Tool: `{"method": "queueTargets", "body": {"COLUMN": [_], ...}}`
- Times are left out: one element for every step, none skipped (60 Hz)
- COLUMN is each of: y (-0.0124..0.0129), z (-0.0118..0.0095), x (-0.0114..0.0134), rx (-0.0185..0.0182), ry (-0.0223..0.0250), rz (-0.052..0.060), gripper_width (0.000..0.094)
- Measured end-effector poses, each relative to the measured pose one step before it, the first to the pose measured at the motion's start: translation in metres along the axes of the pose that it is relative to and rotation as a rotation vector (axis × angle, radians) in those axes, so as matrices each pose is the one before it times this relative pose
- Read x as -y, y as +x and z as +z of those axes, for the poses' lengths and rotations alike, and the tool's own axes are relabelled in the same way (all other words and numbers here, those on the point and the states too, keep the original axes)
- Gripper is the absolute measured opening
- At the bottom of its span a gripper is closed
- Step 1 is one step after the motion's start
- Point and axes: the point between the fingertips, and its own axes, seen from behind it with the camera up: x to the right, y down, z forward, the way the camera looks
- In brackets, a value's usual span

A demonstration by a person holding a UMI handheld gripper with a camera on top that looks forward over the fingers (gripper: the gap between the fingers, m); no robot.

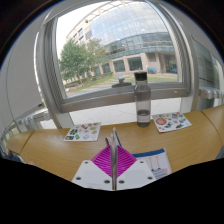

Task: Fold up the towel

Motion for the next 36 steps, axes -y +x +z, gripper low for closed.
{"method": "queueTargets", "body": {"y": [0.01103,0.01021,0.01073,0.01162,0.01200,0.01228,0.01247,0.01293,0.01100,0.01327,0.01324,0.01228,0.01158,0.01121,0.01191,0.01218,0.01106,0.01021,0.00935,0.00909,0.00939,0.00768,0.00708,0.00583,0.00887,0.00157,0.00212,0.00177,0.00107,0.00044,-0.00184,-0.00150,-0.00209,-0.00301,-0.00366,-0.00279], "z": [-0.00312,-0.00356,-0.00049,-0.00226,-0.00133,-0.00042,-0.00001,0.00084,-0.00210,0.00400,0.00234,0.00315,0.00341,0.00314,0.00369,0.00059,0.00424,0.00476,0.00498,0.00449,-0.00199,0.00382,0.00327,0.00277,0.00301,-0.00507,0.00076,-0.00021,-0.00117,-0.00181,-0.00608,-0.00400,-0.00415,-0.00601,-0.00521,0.00907], "x": [0.00306,0.00491,-0.00097,0.00101,0.00024,-0.00065,-0.00175,-0.00267,0.00048,-0.00528,-0.00245,-0.00254,-0.00329,-0.00479,-0.00593,-0.00508,-0.00556,-0.00444,-0.00455,-0.00440,-0.00222,-0.00520,-0.00486,-0.00447,-0.00175,-0.00055,-0.00017,0.00047,0.00123,0.00226,0.00417,0.00323,0.00381,0.00481,0.00494,0.00438], "rx": [-0.00138,-0.00182,-0.00248,-0.00225,-0.00286,-0.00372,-0.00461,-0.00746,-0.01215,-0.01396,-0.01370,-0.01278,-0.01076,-0.01192,-0.01656,-0.02047,-0.01793,-0.01572,-0.01362,-0.01384,-0.01394,-0.01372,-0.01260,-0.00944,-0.00679,-0.00340,0.00244,0.00316,0.00345,0.00380,0.00459,0.00689,0.00681,0.00893,0.00896,0.00873], "ry": [0.00220,0.00189,0.00301,0.00047,0.00009,-0.00165,-0.00436,-0.00676,-0.00737,-0.00166,-0.00152,0.00120,-0.00033,-0.00465,-0.00854,-0.01002,-0.00669,-0.00275,-0.00141,-0.00207,-0.00680,-0.00774,-0.00837,-0.00924,-0.00749,-0.00190,0.00248,0.00386,0.00480,0.00625,0.00380,0.00959,0.00911,0.00930,0.01016,0.00918], "rz": [0.0019,0.0030,0.0040,0.0050,0.0044,0.0025,0.0024,0.0039,0.0049,0.0003,-0.0040,-0.0069,-0.0068,-0.0050,-0.0034,-0.0018,-0.0056,-0.0056,-0.0059,-0.0061,-0.0060,-0.0056,-0.0028,0.0001,0.0006,0.0014,0.0026,0.0050,0.0079,0.0084,0.0064,0.0067,0.0042,0.0032,0.0006,-0.0013], "gripper_width": [0.0026,0.0027,0.0026,0.0025,0.0026,0.0026,0.0026,0.0026,0.0026,0.0026,0.0027,0.0027,0.0040,0.0067,0.0094,0.0103,0.0099,0.0099,0.0100,0.0103,0.0126,0.0164,0.0210,0.0244,0.0261,0.0265,0.0264,0.0267,0.0279,0.0300,0.0326,0.0348,0.0366,0.0377,0.0389,0.0406]}}
